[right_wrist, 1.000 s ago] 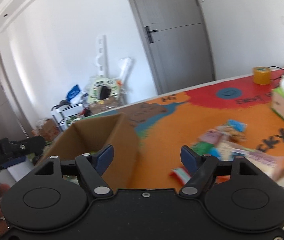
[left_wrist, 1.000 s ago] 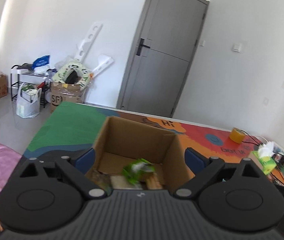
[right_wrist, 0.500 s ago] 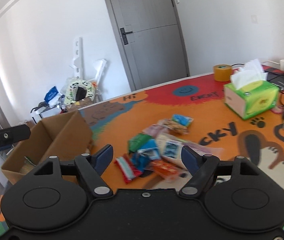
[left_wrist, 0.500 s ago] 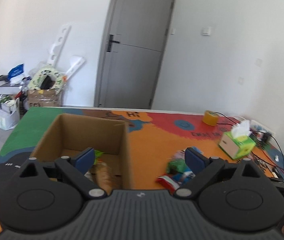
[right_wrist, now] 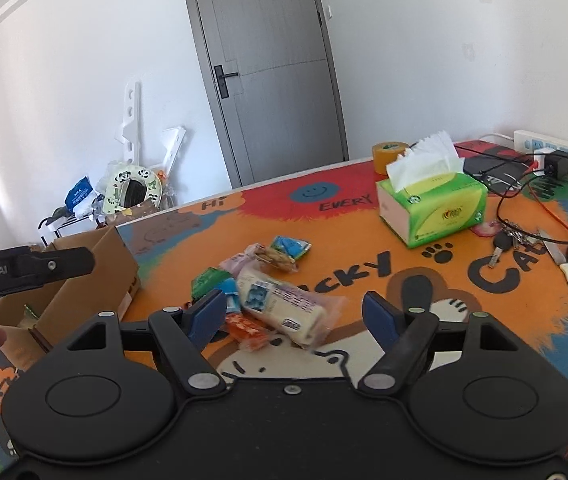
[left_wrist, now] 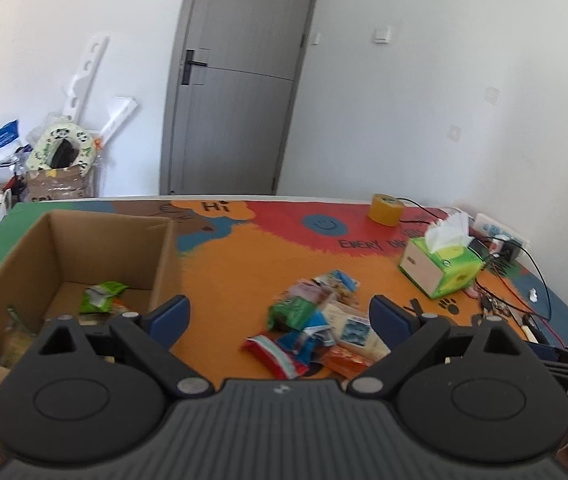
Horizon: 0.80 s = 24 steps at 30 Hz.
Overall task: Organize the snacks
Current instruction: 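Move both grippers back over the remaining snack pile, then grasp the red-and-blue wrapped snack with the left gripper while the right gripper grasps the white cake pack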
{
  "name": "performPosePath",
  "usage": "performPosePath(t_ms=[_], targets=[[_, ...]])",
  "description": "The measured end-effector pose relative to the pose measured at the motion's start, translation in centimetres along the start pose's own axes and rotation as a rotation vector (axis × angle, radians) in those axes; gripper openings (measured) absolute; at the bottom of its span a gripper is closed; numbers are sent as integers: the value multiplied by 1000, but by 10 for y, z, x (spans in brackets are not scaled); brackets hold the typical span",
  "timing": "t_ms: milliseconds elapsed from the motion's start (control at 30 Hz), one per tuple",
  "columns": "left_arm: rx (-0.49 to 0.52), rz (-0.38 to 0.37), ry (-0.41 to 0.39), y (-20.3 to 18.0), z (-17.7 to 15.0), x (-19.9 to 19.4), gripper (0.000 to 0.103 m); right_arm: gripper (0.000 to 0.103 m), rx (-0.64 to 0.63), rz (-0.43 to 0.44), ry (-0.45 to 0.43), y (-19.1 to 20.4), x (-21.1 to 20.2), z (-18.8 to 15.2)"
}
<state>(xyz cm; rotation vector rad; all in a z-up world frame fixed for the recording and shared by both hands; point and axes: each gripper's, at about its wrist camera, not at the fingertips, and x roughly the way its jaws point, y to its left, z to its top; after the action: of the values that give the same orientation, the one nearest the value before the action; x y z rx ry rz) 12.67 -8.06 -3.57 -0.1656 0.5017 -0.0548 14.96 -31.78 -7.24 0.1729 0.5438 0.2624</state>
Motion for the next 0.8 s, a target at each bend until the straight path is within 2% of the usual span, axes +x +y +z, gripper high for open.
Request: performPosePath(t_ms=[133, 300, 467, 800], targets=[[5, -14, 7, -10, -6, 12, 95, 73, 14, -9, 16, -8, 10, -3], [5, 2, 25, -13, -13, 31, 90, 65, 23, -3, 26, -13, 26, -4], [-26, 36, 72, -8, -22, 56, 71, 59, 23, 14, 31, -14, 45, -4], [-40, 94, 124, -7, -31, 98, 61, 58, 68, 29, 19, -13, 84, 6]])
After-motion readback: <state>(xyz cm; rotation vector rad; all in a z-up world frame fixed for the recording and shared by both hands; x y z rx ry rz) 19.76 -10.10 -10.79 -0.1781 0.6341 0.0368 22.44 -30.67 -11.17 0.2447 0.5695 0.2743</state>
